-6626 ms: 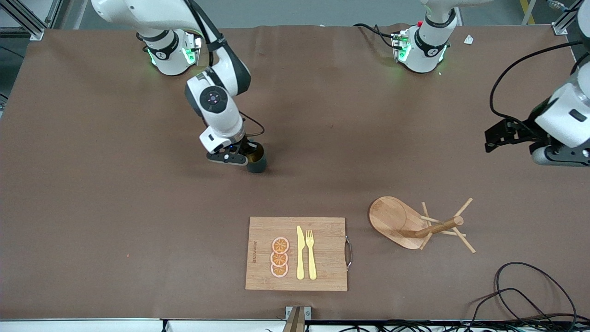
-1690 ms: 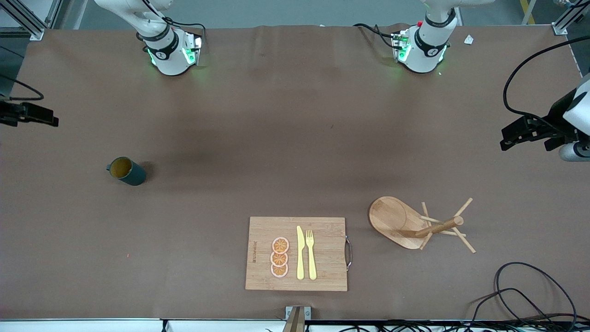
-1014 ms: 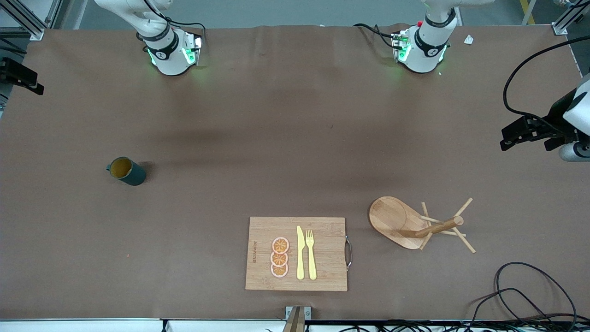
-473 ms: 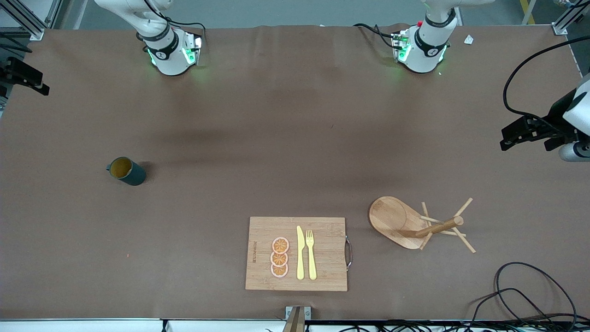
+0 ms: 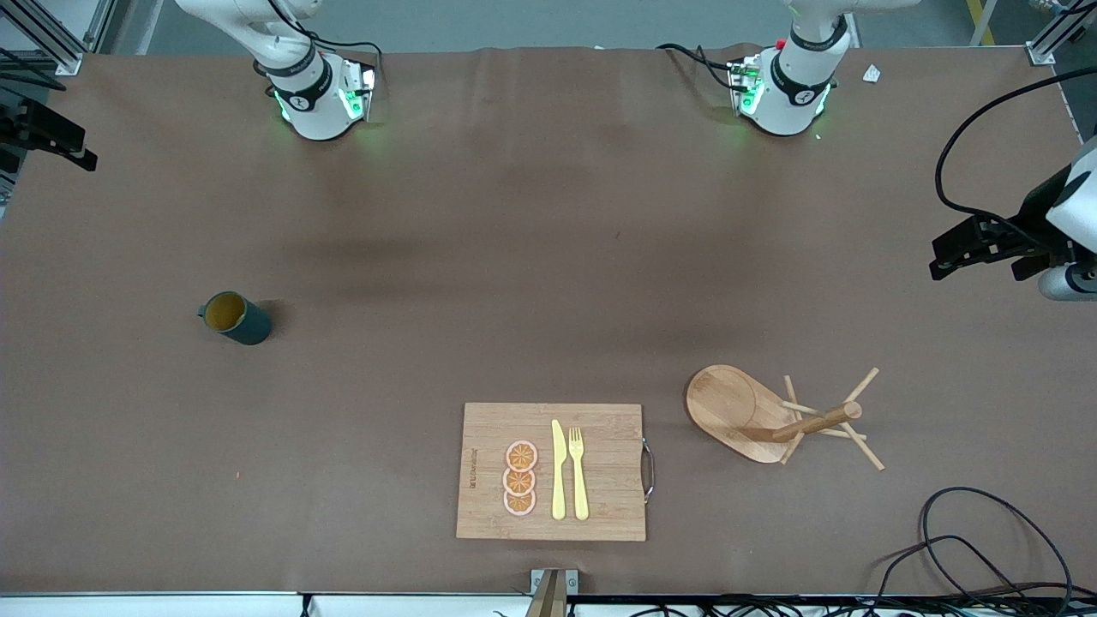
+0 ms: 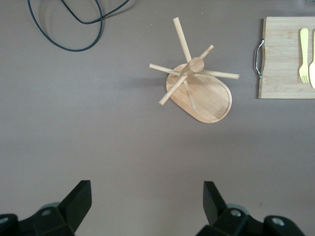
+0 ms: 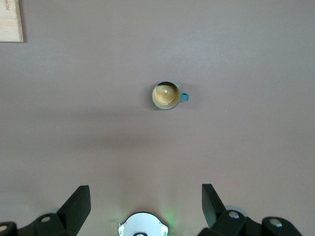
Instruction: Transfer cup from left to right arm and place
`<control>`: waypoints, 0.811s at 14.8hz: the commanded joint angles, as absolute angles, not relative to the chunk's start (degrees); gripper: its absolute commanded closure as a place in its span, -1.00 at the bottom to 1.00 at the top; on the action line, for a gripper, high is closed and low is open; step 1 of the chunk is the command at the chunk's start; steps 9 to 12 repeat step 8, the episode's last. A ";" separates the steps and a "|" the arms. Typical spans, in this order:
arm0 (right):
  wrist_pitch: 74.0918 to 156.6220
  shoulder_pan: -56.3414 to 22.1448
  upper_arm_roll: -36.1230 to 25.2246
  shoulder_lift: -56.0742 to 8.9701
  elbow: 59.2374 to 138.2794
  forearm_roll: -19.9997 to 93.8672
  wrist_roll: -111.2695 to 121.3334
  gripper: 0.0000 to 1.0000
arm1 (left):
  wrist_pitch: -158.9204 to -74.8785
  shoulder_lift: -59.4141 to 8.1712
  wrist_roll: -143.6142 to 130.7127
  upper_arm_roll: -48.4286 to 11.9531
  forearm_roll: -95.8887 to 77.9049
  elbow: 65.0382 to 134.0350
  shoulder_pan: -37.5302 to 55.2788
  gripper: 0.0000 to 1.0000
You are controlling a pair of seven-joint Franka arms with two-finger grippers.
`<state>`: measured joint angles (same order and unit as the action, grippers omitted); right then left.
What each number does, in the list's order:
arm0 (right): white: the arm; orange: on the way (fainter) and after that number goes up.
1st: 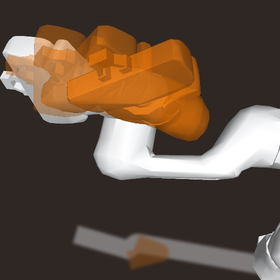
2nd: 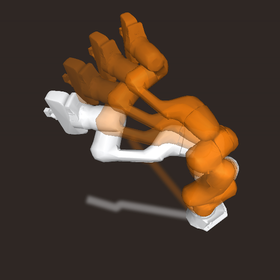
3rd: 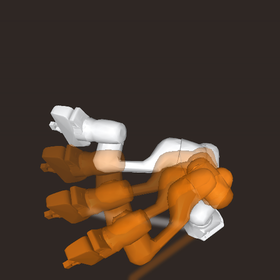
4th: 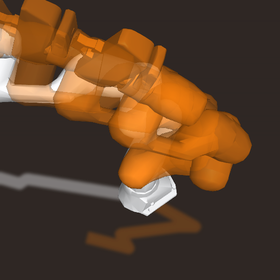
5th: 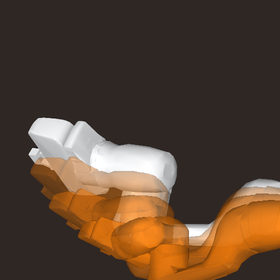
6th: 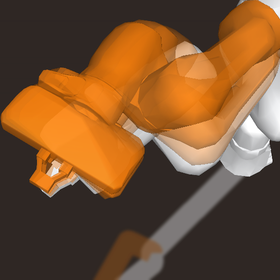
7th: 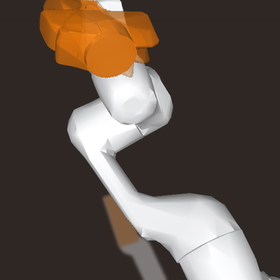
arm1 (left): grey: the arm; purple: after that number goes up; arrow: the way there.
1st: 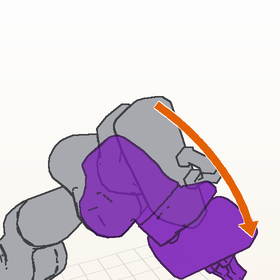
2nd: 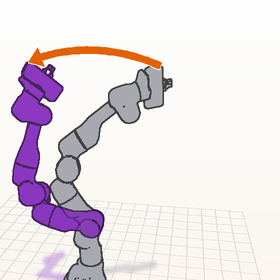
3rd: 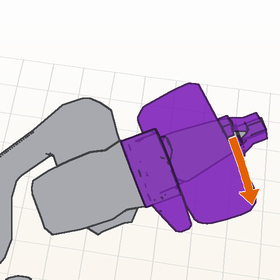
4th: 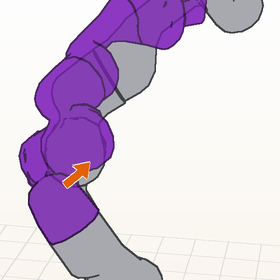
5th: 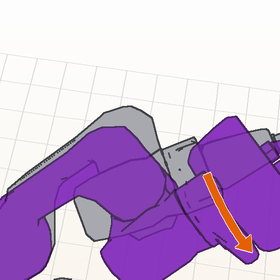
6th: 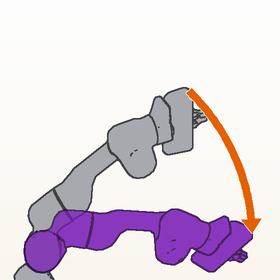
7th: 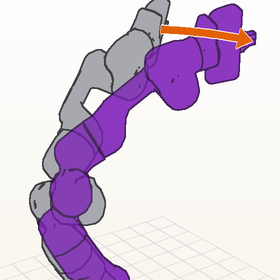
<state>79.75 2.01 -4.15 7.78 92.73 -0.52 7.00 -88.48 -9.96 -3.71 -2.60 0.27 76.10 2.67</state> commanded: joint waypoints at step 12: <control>80.86 2.20 -4.22 10.02 95.27 0.26 7.73 -1.00 | -88.42 -9.58 -3.60 -2.29 -0.70 76.20 2.64 -1.00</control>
